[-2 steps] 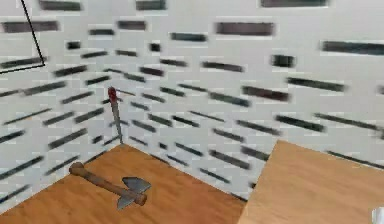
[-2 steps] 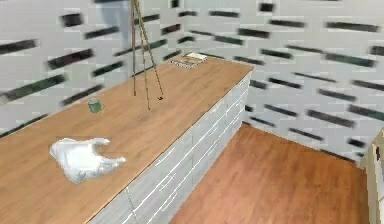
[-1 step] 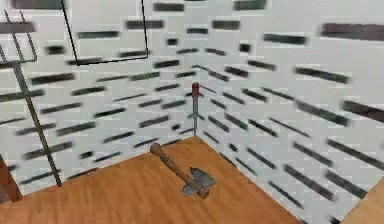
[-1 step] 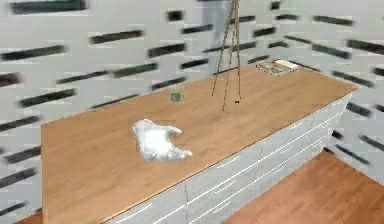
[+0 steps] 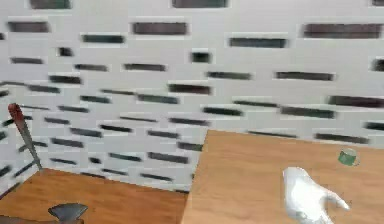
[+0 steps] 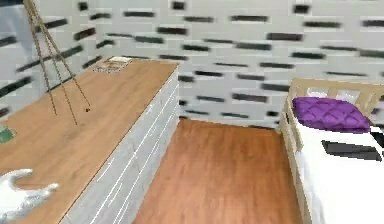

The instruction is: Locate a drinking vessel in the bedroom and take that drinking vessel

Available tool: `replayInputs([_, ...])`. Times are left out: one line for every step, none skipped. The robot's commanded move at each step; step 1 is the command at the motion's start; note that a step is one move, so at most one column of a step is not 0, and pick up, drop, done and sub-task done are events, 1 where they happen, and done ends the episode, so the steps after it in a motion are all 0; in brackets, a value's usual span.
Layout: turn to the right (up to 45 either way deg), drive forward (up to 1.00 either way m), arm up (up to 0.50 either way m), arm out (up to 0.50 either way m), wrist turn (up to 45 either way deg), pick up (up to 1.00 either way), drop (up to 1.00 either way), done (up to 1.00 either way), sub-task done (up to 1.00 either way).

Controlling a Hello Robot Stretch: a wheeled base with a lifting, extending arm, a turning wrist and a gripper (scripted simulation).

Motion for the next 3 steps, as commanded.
replayInputs([45.0, 0.00, 0.00, 0.00, 0.0, 0.00, 0.00, 0.00, 0.00])
replayInputs([33.0, 0.00, 0.00, 0.00, 0.0, 0.00, 0.00, 0.00, 0.00])
replayInputs([0.0, 0.60, 0.00, 0.00, 0.0, 0.00, 0.00, 0.00, 0.00])
